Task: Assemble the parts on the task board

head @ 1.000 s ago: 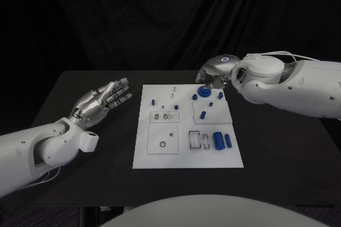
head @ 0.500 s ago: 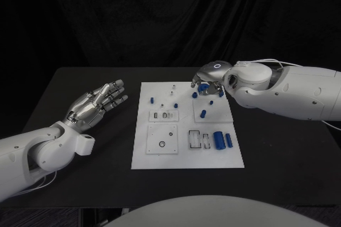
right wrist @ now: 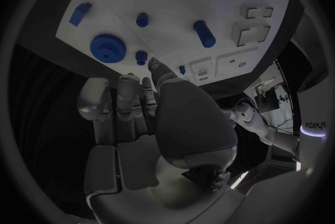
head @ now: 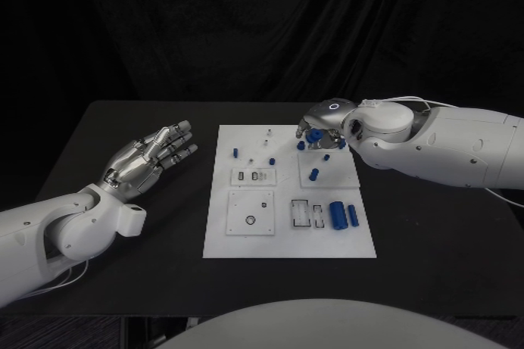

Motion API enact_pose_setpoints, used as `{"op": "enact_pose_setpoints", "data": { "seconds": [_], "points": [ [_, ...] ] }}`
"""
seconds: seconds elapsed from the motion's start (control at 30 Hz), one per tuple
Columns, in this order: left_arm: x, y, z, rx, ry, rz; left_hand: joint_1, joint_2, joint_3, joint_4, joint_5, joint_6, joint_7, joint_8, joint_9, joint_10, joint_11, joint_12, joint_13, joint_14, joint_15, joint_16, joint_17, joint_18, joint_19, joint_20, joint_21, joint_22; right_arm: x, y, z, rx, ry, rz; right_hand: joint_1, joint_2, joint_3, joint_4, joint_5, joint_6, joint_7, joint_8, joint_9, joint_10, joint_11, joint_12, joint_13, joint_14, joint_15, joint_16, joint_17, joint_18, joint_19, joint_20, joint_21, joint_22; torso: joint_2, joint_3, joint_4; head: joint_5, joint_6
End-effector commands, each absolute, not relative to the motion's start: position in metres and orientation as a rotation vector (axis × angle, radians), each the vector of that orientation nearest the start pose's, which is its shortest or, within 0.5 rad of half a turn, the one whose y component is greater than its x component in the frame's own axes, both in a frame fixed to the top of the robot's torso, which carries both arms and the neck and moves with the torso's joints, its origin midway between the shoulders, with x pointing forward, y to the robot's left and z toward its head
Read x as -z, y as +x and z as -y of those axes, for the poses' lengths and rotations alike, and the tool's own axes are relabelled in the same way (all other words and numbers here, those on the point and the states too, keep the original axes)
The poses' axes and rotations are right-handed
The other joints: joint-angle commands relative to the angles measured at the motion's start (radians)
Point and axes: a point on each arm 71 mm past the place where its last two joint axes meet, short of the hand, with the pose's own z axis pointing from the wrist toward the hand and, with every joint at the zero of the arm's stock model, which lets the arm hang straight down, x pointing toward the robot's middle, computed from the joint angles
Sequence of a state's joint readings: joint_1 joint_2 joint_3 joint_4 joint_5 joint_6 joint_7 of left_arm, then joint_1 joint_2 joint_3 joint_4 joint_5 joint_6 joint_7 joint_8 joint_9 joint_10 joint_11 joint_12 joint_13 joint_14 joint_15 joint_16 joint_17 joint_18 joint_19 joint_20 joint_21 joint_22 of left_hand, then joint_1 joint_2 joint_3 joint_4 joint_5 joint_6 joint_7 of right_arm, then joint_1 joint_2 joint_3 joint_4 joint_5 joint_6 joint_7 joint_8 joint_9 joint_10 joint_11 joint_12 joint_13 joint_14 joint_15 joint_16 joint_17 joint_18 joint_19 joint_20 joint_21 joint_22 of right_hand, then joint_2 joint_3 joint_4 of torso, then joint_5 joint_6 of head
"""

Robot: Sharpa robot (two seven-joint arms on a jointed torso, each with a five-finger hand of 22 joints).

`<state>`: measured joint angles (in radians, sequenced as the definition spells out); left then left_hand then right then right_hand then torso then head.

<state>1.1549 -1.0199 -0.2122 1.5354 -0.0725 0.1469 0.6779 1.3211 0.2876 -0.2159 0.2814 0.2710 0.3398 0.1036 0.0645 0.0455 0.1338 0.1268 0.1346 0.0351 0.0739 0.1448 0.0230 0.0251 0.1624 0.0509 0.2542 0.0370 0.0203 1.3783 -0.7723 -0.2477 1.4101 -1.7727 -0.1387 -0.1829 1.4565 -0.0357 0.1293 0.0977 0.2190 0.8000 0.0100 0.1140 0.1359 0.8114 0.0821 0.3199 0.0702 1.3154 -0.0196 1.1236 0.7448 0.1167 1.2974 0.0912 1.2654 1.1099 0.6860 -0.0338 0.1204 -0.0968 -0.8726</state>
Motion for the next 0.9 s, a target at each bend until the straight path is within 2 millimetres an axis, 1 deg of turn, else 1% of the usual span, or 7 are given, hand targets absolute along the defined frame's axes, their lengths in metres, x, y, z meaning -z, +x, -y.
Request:
{"op": "enact_pose_setpoints", "data": {
  "seconds": [0.03, 0.1, 0.13, 0.17, 0.33, 0.47, 0.9],
  "points": [
    [0.218, 0.432, -0.278, 2.007, -0.893, -1.267, 0.011, 0.002, 0.007, -0.001, 0.005, 0.006, 0.002, 0.006, 0.001, -0.002, 0.006, 0.005, 0.0, 0.001, 0.004, 0.003, 0.001, 0.018, 0.0, 0.005, 0.003, -0.001, 0.187, 0.511, 0.203, -0.251, -0.599, -1.697, -0.001, 0.0, 0.014, -0.003, 0.026, 0.001, -0.006, -0.005, 0.003, 0.002, -0.002, -0.009, -0.002, -0.002, 0.001, 0.002, -0.002, -0.016, -0.001, -0.001, 0.003, 0.003, 0.0, -0.0009, 0.0018, -0.004, 0.0],
    [0.219, 0.433, -0.278, 2.006, -0.894, -1.27, 0.014, 0.003, 0.009, -0.002, 0.009, 0.007, 0.002, 0.007, 0.001, -0.002, 0.006, 0.005, 0.0, 0.001, 0.004, 0.003, 0.001, 0.018, 0.0, 0.005, 0.003, -0.001, 0.188, 0.512, 0.203, -0.254, -0.601, -1.696, 0.011, -0.002, 0.038, -0.01, 0.085, -0.003, -0.015, -0.01, 0.003, -0.01, 0.0, -0.025, -0.004, -0.04, 0.003, -0.041, -0.064, -0.006, -0.039, 0.001, -0.03, -0.036, 0.0, -0.0016, 0.0025, -0.003, 0.0],
    [0.219, 0.433, -0.278, 2.006, -0.895, -1.271, 0.015, 0.003, 0.01, -0.002, 0.011, 0.007, 0.003, 0.007, 0.001, -0.003, 0.006, 0.005, 0.0, 0.001, 0.004, 0.003, 0.001, 0.018, -0.001, 0.005, 0.003, -0.001, 0.189, 0.512, 0.202, -0.255, -0.602, -1.696, 0.011, -0.002, 0.038, -0.01, 0.086, -0.003, -0.015, -0.011, 0.003, -0.01, 0.0, -0.026, -0.004, -0.04, 0.003, -0.042, -0.065, -0.006, -0.04, 0.001, -0.03, -0.036, 0.0, -0.0018, 0.0024, -0.003, 0.0],
    [0.219, 0.433, -0.278, 2.006, -0.895, -1.272, 0.019, 0.003, 0.012, -0.004, 0.016, 0.008, 0.003, 0.007, 0.001, -0.002, 0.007, 0.006, 0.0, 0.0, 0.004, 0.003, 0.001, 0.018, -0.001, 0.006, 0.003, -0.001, 0.189, 0.513, 0.202, -0.255, -0.602, -1.696, 0.014, -0.002, 0.051, -0.012, 0.099, -0.006, -0.027, -0.013, 0.003, -0.02, 0.0, -0.036, -0.005, -0.047, 0.004, -0.048, -0.069, -0.005, -0.047, 0.002, -0.035, -0.038, -0.002, -0.0023, 0.0013, -0.001, 0.0],
    [0.219, 0.433, -0.278, 2.007, -0.898, -1.279, 0.038, 0.002, 0.022, -0.013, 0.044, 0.009, 0.004, 0.008, 0.002, -0.004, 0.01, 0.009, 0.0, -0.001, 0.005, 0.003, 0.001, 0.018, -0.001, 0.007, 0.003, -0.001, 0.194, 0.517, 0.2, -0.255, -0.606, -1.697, 0.011, 0.004, 0.064, -0.009, 0.089, 0.003, -0.033, -0.011, 0.005, -0.023, 0.001, -0.043, -0.004, -0.04, 0.004, -0.038, -0.052, -0.008, -0.041, 0.003, -0.026, -0.02, -0.005, -0.0038, -0.0032, 0.001, 0.0],
    [0.22, 0.434, -0.278, 2.008, -0.899, -1.284, 0.051, 0.002, 0.029, -0.022, 0.066, 0.011, 0.005, 0.009, 0.002, -0.004, 0.01, 0.011, 0.001, 0.0, 0.006, 0.003, 0.001, 0.019, 0.0, 0.008, 0.003, -0.001, 0.198, 0.521, 0.198, -0.256, -0.609, -1.696, 0.006, 0.007, 0.072, -0.003, 0.084, 0.01, -0.034, -0.008, 0.007, -0.015, 0.0, -0.044, -0.003, -0.032, 0.004, -0.028, -0.037, -0.011, -0.033, 0.004, -0.017, -0.005, -0.006, -0.0045, -0.0024, -0.001, 0.0],
    [0.221, 0.435, -0.277, 2.013, -0.903, -1.3, 0.078, 0.001, 0.047, -0.05, 0.117, 0.018, 0.006, 0.011, 0.003, -0.005, 0.012, 0.014, 0.001, 0.002, 0.009, 0.003, 0.001, 0.019, 0.002, 0.012, 0.004, 0.0, 0.211, 0.533, 0.192, -0.268, -0.6, -1.707, 0.002, 0.011, 0.116, 0.008, 0.082, 0.057, -0.019, 0.007, 0.017, 0.014, 0.001, -0.052, -0.003, -0.022, 0.004, -0.012, -0.014, -0.014, -0.022, 0.004, -0.002, 0.023, -0.01, -0.0067, -0.0023, 0.003, 0.0]
  ]
}}
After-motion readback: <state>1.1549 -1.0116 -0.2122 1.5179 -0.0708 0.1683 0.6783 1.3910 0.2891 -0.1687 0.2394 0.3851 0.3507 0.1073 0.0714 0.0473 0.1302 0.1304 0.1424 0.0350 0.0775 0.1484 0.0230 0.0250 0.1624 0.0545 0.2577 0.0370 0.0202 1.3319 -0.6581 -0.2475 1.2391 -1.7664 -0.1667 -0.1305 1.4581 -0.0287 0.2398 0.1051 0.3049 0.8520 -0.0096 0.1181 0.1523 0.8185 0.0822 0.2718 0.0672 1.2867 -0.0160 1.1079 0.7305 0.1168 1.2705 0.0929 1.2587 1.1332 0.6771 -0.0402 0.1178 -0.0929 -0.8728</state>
